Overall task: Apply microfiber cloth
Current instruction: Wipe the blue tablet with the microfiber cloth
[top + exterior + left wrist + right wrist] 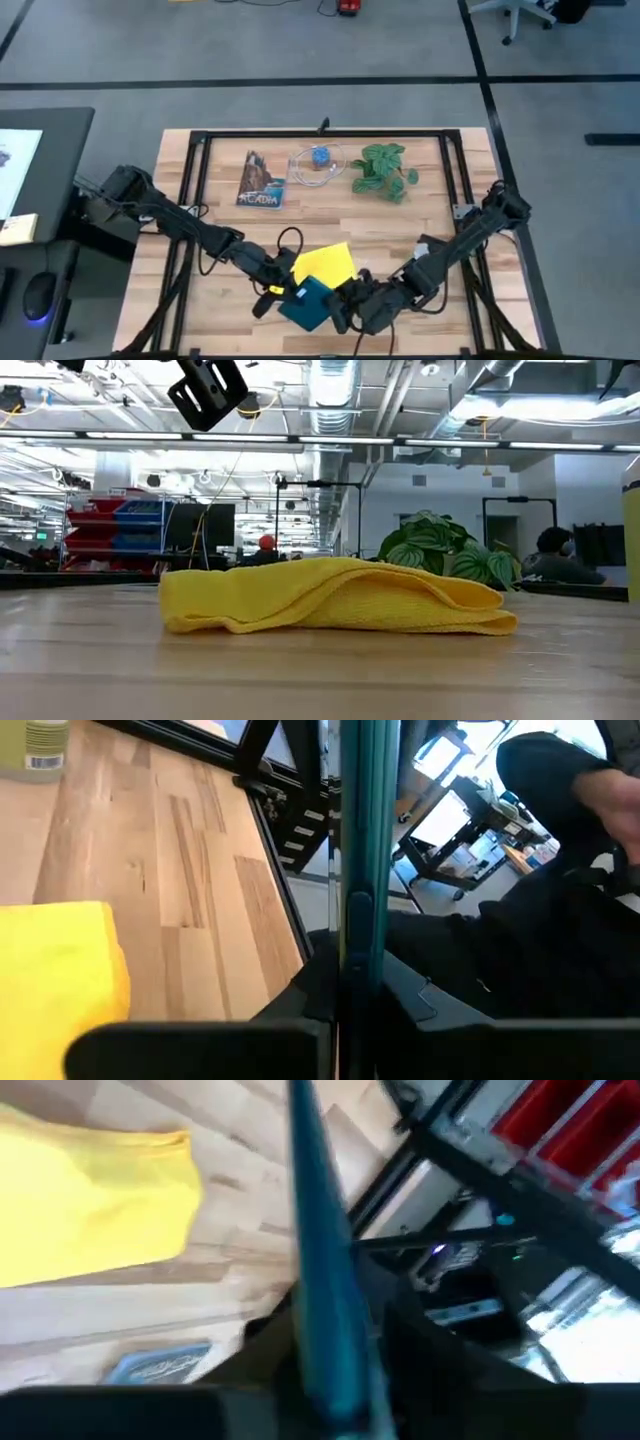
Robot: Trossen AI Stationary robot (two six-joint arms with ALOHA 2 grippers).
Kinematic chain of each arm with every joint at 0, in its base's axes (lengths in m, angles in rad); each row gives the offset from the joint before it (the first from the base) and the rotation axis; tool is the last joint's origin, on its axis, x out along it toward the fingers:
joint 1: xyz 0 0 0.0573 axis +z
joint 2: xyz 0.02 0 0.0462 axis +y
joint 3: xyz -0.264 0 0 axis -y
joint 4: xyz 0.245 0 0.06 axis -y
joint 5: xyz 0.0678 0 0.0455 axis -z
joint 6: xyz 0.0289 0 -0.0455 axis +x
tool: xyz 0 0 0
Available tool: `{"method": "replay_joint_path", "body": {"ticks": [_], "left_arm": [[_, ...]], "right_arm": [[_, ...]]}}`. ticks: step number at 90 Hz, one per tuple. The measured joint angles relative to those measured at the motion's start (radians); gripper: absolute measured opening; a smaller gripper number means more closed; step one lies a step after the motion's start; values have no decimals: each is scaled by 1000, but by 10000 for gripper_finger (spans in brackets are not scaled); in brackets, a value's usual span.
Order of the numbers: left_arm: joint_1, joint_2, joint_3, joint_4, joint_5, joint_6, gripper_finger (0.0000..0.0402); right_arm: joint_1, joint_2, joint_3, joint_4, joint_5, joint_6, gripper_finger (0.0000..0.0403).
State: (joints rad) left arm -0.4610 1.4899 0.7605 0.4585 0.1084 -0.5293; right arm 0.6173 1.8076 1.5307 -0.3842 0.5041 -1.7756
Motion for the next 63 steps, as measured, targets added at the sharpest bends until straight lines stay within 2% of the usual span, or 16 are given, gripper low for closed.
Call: {"method": "replay_joint_path", "body": {"ticks": [12, 29, 39, 48, 56, 63], "left_arm": [[3, 0, 0, 3, 14, -1, 19], [19, -22, 0, -58, -2, 50, 97], [39, -75, 1, -189, -8, 79, 147], [66, -142, 0, -347, -36, 82, 172], [82, -223, 0, -472, -121, 88, 178], [83, -286, 0, -568, -252, 116, 177]], "right_arm": [[-2, 11, 2, 1, 36, 124, 25], [8, 12, 3, -23, 100, 337, 21], [6, 12, 14, -91, 116, 503, 19], [6, 7, 20, -168, 117, 650, 18], [5, 9, 14, -236, 98, 734, 17], [-1, 8, 33, -314, 85, 844, 17]]}}
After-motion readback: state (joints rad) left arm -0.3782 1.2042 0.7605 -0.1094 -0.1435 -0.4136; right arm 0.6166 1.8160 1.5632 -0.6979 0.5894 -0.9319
